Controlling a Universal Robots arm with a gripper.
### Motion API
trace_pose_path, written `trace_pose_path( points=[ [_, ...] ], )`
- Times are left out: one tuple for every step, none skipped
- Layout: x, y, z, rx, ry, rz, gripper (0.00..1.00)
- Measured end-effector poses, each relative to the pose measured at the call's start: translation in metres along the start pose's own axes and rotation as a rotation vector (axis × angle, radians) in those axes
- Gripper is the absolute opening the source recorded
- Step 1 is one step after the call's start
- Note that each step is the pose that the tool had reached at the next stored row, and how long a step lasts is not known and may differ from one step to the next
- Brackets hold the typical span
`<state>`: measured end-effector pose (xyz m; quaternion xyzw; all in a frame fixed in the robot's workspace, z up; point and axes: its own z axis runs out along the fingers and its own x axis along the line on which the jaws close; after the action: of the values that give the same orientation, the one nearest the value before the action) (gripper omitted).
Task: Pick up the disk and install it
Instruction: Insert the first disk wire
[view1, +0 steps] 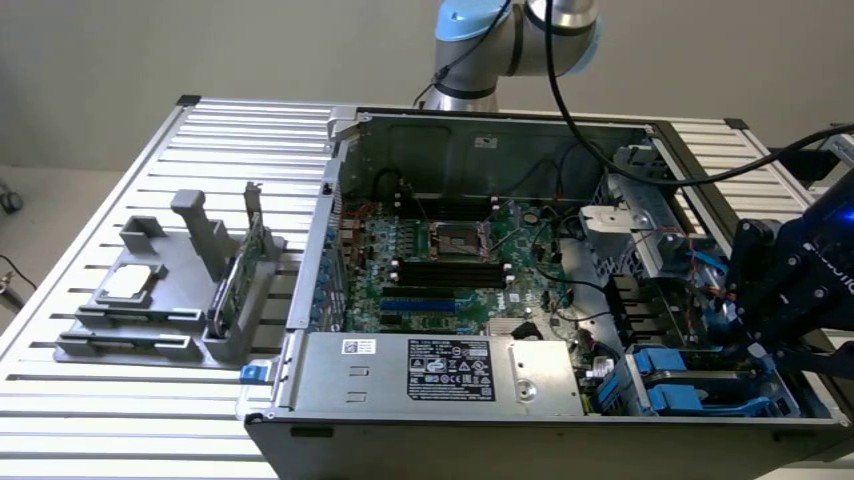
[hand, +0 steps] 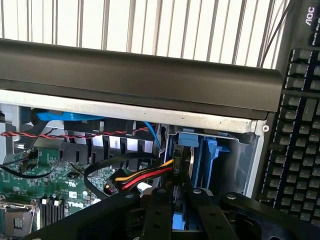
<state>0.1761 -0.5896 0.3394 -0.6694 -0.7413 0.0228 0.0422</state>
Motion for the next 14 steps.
trace_pose_path(
  points=[
    [0.0,-0.0001,0.0002,-0.0001,0.0002,0.001,0.18],
    [0.0,-0.0002,0.0004,-0.0002,0.0005,0.002,0.18],
    [0.0,-0.0004,0.0005,-0.0003,0.0005,0.003,0.18],
    [0.0,-0.0006,0.0007,-0.0004,0.0006,0.003,0.18],
    [0.0,-0.0008,0.0009,-0.0004,0.0007,0.004,0.18],
    [0.0,-0.0009,0.0011,-0.0004,0.0007,0.005,0.18],
    [0.0,-0.0011,0.0013,-0.0005,0.0008,0.006,0.18],
    [-0.0001,-0.0013,0.0014,-0.0005,0.0009,0.007,0.18],
    [-0.0002,-0.0015,0.0016,-0.0006,0.001,0.009,0.18],
    [-0.0003,-0.0016,0.0017,-0.0006,0.0012,0.01,0.18],
    [-0.0003,-0.0017,0.0019,-0.0007,0.0015,0.012,0.18],
    [-0.0004,-0.0018,0.002,-0.0008,0.0017,0.014,0.18],
    [-0.0006,-0.0019,0.002,-0.0008,0.0018,0.016,0.18],
    [-0.0006,-0.0019,0.0021,-0.0009,0.0019,0.017,0.18]
  ],
)
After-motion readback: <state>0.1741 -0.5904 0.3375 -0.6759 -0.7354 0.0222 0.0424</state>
